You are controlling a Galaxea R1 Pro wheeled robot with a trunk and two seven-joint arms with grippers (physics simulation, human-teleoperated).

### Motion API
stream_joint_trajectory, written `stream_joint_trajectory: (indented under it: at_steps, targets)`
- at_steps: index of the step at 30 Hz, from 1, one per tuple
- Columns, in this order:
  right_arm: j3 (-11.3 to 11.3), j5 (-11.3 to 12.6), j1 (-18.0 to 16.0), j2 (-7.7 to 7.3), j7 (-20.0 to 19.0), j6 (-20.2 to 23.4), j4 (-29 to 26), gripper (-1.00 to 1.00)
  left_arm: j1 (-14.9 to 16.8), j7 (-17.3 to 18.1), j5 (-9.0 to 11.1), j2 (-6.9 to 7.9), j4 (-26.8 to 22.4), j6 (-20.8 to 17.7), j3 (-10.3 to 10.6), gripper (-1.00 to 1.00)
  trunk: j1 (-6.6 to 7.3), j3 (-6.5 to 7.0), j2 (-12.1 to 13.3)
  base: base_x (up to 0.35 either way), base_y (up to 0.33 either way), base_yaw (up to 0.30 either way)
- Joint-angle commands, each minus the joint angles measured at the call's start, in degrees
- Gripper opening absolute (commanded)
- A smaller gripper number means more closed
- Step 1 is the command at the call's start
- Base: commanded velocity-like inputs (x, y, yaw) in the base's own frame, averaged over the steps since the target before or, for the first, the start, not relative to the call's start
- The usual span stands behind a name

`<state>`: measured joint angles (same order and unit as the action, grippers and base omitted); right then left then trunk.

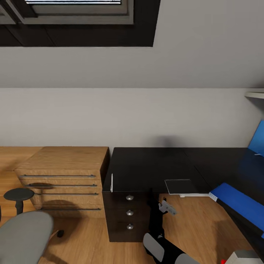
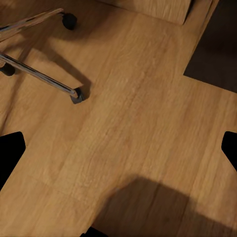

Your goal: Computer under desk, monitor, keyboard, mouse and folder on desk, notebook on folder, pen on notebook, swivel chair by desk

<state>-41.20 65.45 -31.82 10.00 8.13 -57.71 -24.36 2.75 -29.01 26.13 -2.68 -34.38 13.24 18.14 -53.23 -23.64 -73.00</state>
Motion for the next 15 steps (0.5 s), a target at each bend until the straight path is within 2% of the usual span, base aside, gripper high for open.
stream_joint_trajectory:
  at_steps: [1, 2, 4, 6, 9, 10, 11, 13, 15]
  targets:
    - [0.06, -0.04, -0.09, 0.0, 0.93, -0.18, 0.67, 1.0, 0.06, -0.34, 0.64, 0.07, 0.01, 0.37, 0.44, 1.0, 0.0, -0.06, -0.04, 0.0, 0.0, 0.002]
    - [0.37, 0.11, -0.09, 0.0, 1.2, -0.03, 1.37, 1.0, 0.06, -0.34, 0.65, 0.09, 0.01, 0.36, 0.44, 1.0, 0.0, -0.06, -0.04, 0.0, 0.0, 0.001]
    - [1.61, 0.82, -0.09, -2.41, 1.37, 0.45, 1.65, 1.0, 0.06, -0.34, 0.67, 0.16, 0.01, 0.37, 0.42, 1.0, 0.0, -0.06, -0.04, 0.0, 0.0, 0.0]
    - [3.24, 1.94, -0.1, -3.97, 1.08, 1.87, -0.8, 1.0, 0.06, -0.34, 0.64, 0.2, 0.01, 0.36, 0.41, 1.0, 0.0, -0.06, -0.04, 0.0, 0.0, 0.0]
    - [4.57, 5.9, -0.04, -7.26, 0.31, 7.3, -4.21, 1.0, 0.06, -0.39, 0.6, 0.2, -0.13, 0.57, 0.37, 1.0, 0.0, -0.06, -0.04, 0.0, 0.0, 0.0]
    - [4.88, 12.48, -0.01, -11.09, -2.69, 16.15, -4.94, 1.0, 0.06, -0.46, 0.59, 0.17, -1.07, 2.45, 0.33, 1.0, 0.0, -0.06, -0.04, 0.0, 0.0, 0.0]
    - [4.92, 15.43, 0.02, -12.59, -5.06, 20.36, -4.91, 1.0, 0.06, -0.43, 0.59, 0.14, -1.65, 3.48, 0.38, 1.0, 0.0, -0.06, -0.04, 0.0, 0.0, 0.0]
    - [4.99, 19.87, 0.06, -14.98, -11.44, 28.75, -3.82, 1.0, 0.06, -0.43, 0.63, 0.1, -2.28, 4.58, 0.44, 1.0, 0.0, -0.06, -0.04, 0.0, 0.0, 0.0]
    - [5.07, 22.08, 0.08, -16.46, -19.08, 35.29, -1.85, 1.0, 0.06, -0.48, 0.78, 0.12, -2.54, 5.01, 0.43, 1.0, -0.22, -0.24, -0.44, 0.0, 0.0, 0.0]
